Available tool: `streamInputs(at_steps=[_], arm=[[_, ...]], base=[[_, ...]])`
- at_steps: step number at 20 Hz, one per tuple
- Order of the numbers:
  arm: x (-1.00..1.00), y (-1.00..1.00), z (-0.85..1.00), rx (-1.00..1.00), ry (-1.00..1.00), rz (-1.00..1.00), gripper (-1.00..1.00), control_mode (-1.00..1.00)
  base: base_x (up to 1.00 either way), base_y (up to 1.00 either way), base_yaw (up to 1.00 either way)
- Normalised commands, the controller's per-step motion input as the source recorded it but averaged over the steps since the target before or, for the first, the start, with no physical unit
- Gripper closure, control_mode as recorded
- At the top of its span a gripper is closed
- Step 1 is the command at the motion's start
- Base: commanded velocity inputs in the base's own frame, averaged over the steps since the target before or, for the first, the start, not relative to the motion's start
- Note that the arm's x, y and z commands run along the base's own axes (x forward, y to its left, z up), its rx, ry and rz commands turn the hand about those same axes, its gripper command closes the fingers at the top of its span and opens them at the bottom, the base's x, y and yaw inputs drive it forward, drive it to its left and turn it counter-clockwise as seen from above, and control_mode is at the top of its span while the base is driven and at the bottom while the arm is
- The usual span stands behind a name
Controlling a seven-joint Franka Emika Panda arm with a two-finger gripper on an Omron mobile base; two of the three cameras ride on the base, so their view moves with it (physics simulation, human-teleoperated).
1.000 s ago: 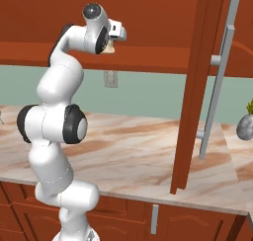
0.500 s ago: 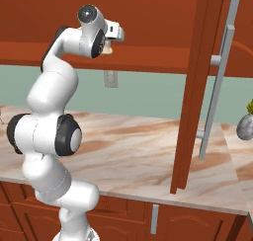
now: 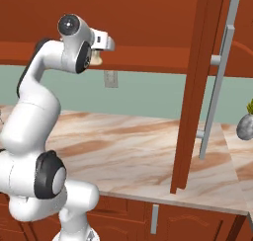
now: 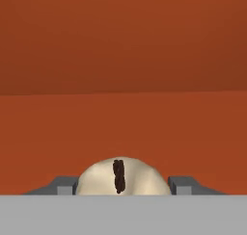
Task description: Get the candle and the wine from the cabinet and move them to the dining counter.
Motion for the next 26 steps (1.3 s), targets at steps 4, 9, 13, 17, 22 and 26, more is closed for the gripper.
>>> streamInputs(at_steps=[4, 9, 13, 17, 22, 26], arm=[[-1.0, 0.23, 0.01, 0.0, 0.01, 0.0, 1.0, -1.0], [-0.98, 0.16, 0.02, 0.01, 0.03, 0.0, 1.0, -1.0], [-0.99, 0.13, 0.0, 0.0, 0.02, 0.0, 1.0, -1.0], [-0.79, 0.25, 0.0, 0.0, 0.03, 0.0, 1.0, -1.0], [-0.46, 0.19, 0.0, 0.0, 0.04, 0.0, 1.0, -1.0], [-0.63, 0.0, 0.0, 0.02, 0.01, 0.01, 1.0, -1.0]], base=[[0.0, 0.0, 0.0], [0.0, 0.0, 0.0], [0.0, 0.0, 0.0], [0.0, 0.0, 0.0], [0.0, 0.0, 0.0], [0.0, 0.0, 0.0]])
